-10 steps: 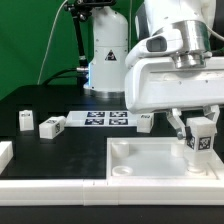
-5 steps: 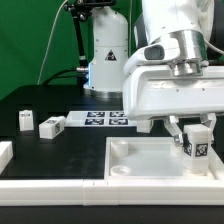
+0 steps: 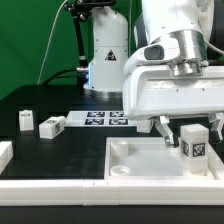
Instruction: Assemble one leg
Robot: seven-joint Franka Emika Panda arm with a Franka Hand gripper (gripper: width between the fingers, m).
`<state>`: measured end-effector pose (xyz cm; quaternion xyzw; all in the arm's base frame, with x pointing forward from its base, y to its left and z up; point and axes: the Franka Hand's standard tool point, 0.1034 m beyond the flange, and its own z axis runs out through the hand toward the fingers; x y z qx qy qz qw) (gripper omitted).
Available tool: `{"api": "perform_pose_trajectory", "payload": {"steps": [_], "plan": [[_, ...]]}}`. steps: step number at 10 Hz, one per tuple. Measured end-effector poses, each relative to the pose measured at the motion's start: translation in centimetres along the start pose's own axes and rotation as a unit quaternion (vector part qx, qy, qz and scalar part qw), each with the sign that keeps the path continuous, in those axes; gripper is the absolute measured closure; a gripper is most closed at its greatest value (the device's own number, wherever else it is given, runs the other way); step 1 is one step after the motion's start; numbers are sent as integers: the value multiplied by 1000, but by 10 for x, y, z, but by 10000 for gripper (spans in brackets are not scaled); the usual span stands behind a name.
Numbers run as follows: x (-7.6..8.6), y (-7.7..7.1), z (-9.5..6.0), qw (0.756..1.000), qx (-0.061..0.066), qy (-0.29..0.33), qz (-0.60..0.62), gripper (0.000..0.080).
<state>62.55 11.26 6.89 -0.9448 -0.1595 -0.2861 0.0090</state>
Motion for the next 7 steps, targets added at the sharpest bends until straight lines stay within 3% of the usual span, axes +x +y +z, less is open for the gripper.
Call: {"api": "perform_pose_trajectory", "payload": {"steps": [1, 5, 7], "plan": [[0, 0, 0, 1000, 0, 0, 0, 161], [0, 0, 0, 1000, 0, 0, 0, 150], [6, 9, -8, 1000, 3, -13, 0, 150]]}}
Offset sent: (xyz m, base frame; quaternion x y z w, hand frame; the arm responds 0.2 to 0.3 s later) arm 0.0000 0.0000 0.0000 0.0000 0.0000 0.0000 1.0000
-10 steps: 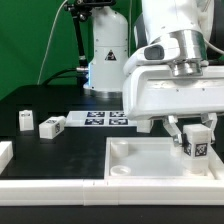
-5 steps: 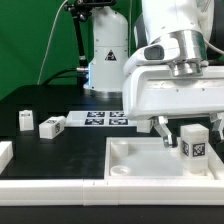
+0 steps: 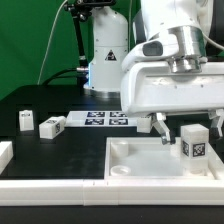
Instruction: Assemble one leg
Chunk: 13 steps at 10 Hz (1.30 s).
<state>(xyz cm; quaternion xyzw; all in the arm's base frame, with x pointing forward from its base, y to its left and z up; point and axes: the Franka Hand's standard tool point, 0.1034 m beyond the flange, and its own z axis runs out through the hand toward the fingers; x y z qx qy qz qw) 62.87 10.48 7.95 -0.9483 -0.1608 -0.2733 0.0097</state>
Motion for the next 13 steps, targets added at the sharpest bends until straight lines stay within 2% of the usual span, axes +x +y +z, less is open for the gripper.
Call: {"api": "perform_pose_trajectory", "payload": {"steps": [2, 3, 5, 6, 7, 8, 9, 10, 11, 13], "plan": [[-3, -7, 2, 1000, 8, -15, 0, 150], [-8, -14, 3, 998, 25, -56, 6, 150], [-8, -22, 2, 990, 49, -130, 22, 150], [-6, -21, 2, 983, 56, -170, 28, 150], [-1, -17, 2, 982, 56, -179, 29, 150], [-11, -24, -1, 968, 70, -238, 34, 150], [-3, -22, 0, 970, 69, -231, 34, 150], [-4, -21, 1, 970, 66, -230, 43, 150], [-3, -17, 1, 968, 52, -230, 87, 150], [0, -11, 1, 968, 45, -227, 95, 150]]}}
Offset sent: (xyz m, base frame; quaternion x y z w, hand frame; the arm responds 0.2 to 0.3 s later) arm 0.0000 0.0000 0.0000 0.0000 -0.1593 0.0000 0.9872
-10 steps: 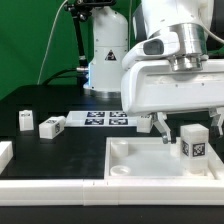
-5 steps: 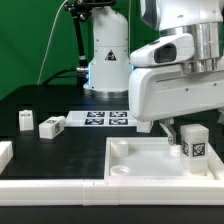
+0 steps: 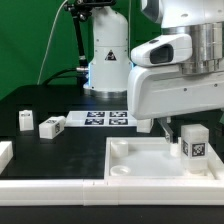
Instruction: Assemble one leg
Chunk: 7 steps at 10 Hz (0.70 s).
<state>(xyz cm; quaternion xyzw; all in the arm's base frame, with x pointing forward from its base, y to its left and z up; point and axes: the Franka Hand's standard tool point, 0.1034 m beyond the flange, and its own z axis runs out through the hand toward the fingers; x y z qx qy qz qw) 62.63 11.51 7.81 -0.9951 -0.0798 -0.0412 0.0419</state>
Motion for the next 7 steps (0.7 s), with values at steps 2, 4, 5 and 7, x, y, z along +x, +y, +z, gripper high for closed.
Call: {"api": "perform_pose_trajectory", "payload": {"steps": [2, 4, 5, 7], "plan": [[2, 7, -1, 1000, -2, 0, 3, 150], [0, 6, 3, 1000, -2, -3, 2, 150], [0, 6, 3, 1000, -2, -3, 2, 277], [0, 6, 3, 1000, -2, -3, 2, 510]]}}
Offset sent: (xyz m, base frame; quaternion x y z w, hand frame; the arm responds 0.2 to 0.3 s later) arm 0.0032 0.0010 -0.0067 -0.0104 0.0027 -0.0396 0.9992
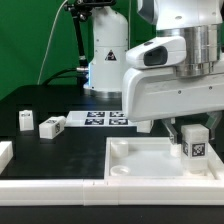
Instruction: Assemble one leg
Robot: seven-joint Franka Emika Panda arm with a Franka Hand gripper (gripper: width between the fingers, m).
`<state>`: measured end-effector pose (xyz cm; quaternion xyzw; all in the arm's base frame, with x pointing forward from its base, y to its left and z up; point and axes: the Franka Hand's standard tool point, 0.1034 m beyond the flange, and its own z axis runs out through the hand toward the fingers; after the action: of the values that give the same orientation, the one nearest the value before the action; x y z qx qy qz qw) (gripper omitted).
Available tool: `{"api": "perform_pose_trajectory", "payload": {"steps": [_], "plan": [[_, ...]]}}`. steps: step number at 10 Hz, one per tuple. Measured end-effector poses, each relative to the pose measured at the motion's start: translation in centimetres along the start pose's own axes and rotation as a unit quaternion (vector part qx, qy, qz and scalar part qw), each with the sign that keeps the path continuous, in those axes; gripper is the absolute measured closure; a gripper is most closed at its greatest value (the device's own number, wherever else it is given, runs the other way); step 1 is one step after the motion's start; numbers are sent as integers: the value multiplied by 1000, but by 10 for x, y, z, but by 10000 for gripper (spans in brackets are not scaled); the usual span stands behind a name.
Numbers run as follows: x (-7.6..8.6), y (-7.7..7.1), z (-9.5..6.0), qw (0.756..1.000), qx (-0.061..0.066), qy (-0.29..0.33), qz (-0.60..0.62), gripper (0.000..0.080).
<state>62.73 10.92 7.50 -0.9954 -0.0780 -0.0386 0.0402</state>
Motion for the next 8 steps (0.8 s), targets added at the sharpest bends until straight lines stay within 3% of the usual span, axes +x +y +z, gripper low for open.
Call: {"api": "perform_pose_trajectory", "payload": {"steps": [4, 8], "plan": [[0, 0, 0, 999, 3, 0, 35, 509], [1, -2, 1, 960, 15, 23, 280, 509]]}}
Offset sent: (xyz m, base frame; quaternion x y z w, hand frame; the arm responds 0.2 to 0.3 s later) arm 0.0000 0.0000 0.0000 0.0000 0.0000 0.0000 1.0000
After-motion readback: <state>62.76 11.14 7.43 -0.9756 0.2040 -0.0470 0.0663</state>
